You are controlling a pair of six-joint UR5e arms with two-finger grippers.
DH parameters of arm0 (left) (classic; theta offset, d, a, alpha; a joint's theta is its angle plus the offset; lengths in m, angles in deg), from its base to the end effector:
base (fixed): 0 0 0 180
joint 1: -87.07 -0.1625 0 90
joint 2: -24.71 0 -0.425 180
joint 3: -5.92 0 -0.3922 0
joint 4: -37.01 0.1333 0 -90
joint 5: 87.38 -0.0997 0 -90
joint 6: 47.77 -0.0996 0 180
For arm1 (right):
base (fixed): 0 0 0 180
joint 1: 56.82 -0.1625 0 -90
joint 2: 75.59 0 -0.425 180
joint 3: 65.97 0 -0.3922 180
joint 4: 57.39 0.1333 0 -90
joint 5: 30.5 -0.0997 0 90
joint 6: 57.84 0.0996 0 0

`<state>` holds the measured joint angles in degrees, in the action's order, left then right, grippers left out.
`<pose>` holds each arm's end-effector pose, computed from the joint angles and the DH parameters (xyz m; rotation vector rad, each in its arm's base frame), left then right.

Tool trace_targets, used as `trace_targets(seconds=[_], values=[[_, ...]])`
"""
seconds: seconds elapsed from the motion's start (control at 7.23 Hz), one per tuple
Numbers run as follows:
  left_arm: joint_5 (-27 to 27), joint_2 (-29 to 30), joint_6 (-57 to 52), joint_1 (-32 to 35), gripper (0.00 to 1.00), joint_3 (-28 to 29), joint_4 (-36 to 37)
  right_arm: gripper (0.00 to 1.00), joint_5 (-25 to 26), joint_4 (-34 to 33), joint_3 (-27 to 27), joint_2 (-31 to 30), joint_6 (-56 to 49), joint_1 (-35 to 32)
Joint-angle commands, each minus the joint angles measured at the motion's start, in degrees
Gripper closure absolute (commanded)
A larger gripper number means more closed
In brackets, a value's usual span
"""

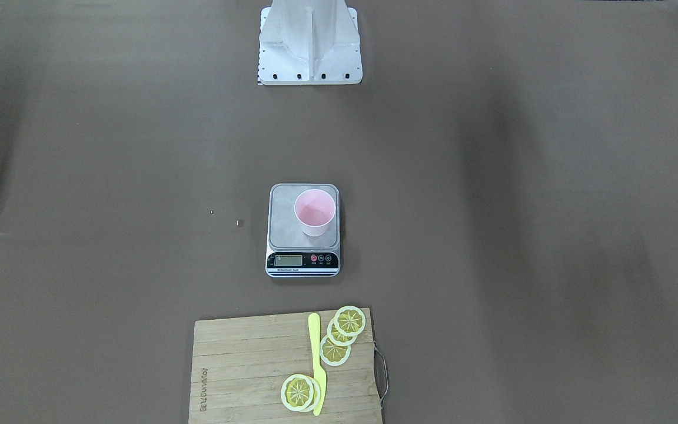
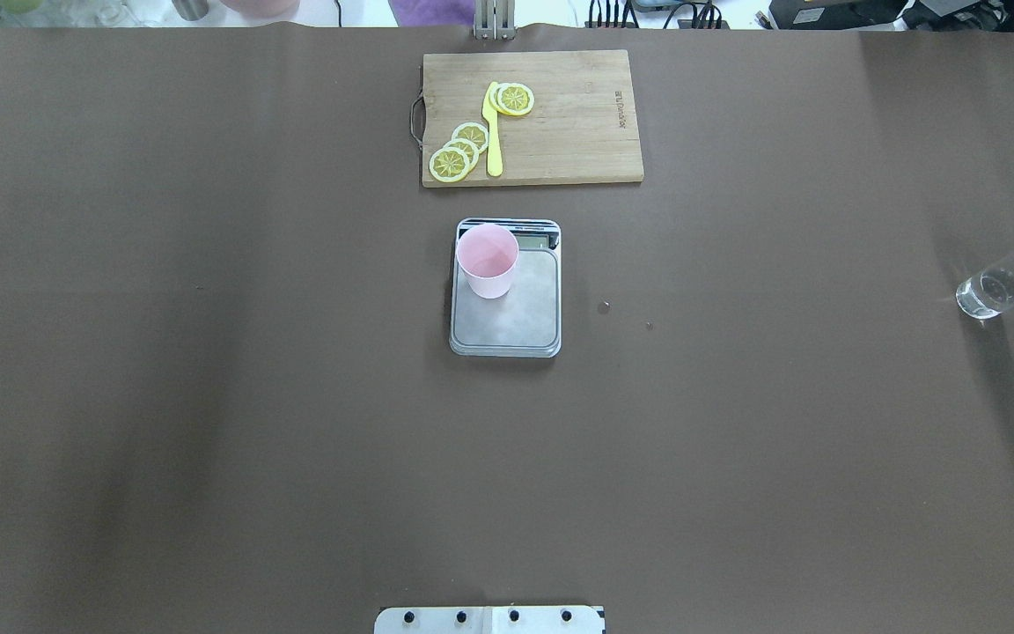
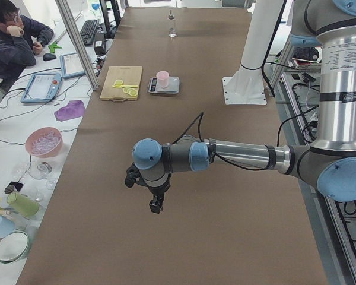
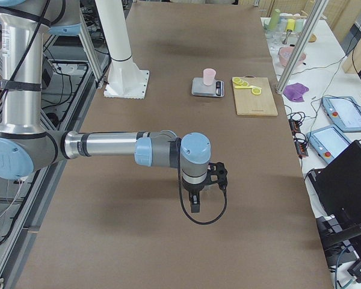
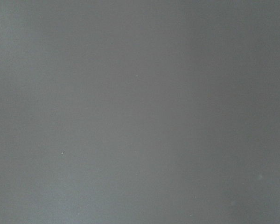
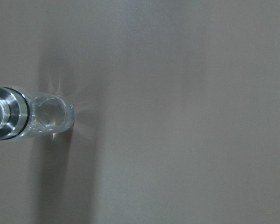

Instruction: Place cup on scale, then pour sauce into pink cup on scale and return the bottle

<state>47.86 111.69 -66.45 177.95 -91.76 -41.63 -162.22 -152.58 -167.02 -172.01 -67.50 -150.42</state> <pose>-0.0696 -0.4583 0.6363 0.0248 0.7981 0.2479 0.0947 -0.4373 0.6285 0.0748 -0.7247 -0.0975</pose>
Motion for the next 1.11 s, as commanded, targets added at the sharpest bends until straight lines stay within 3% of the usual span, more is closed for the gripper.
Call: trace_targets(seconds=[0.0,0.97], values=[[0.0,0.1,0.0,0.0,0.02,0.3,0.0,0.00,0.1,0.0,-1.1,-0.3,0.0,0.0],[0.0,0.7,0.0,0.0,0.02,1.7,-1.9,0.00,0.1,0.0,-3.5,-2.1,0.0,0.1]])
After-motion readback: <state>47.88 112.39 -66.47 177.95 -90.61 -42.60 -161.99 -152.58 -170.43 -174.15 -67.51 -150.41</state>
